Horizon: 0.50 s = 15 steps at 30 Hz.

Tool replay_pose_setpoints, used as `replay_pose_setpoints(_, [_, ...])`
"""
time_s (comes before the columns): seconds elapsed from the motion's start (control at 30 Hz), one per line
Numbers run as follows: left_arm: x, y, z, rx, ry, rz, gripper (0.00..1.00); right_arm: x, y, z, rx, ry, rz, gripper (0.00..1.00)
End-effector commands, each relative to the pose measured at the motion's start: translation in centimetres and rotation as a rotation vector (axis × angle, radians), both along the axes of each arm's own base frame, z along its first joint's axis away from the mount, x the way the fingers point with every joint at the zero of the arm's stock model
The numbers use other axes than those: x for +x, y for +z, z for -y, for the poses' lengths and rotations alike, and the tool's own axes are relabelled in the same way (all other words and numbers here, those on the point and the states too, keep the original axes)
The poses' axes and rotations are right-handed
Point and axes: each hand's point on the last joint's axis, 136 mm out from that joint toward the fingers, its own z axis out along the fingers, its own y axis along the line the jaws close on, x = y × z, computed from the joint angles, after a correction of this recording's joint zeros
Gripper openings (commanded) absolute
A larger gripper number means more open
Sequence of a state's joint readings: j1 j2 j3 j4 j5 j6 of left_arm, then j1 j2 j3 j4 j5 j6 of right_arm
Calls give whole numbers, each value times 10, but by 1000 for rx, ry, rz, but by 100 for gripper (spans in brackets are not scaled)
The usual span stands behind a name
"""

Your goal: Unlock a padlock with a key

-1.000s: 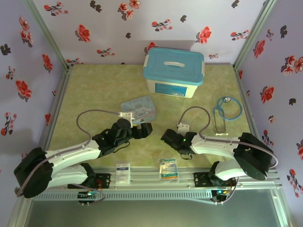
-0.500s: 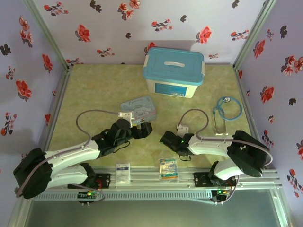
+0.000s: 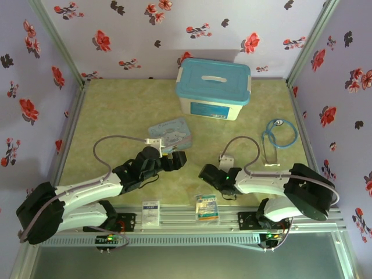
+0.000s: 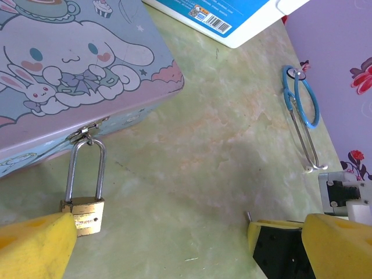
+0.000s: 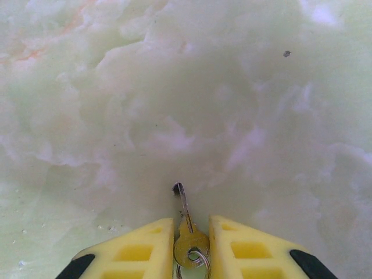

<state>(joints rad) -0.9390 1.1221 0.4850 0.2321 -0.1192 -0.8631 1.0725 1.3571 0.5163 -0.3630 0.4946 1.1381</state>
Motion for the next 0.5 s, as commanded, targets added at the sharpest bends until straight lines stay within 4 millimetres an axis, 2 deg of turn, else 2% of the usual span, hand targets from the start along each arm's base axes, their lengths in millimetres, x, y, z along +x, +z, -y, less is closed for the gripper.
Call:
replay_pose_setpoints(0.0, [0,2,4,-25,-1,3,100,-22,-17,19,-40,-1,-86,25])
replay_pose_setpoints(0.1, [1,1,5,-26,1,-1,100,-25,-20,21,-36,2,-99,28])
replay_pose_setpoints(0.33, [2,-1,8,-25,0,-6,100,-26,-19,21,-25,8,-88,22])
replay_pose_setpoints(0.47, [3,1,8,-31,2,-5,100,-30,-21,22,-24,-1,-98,24])
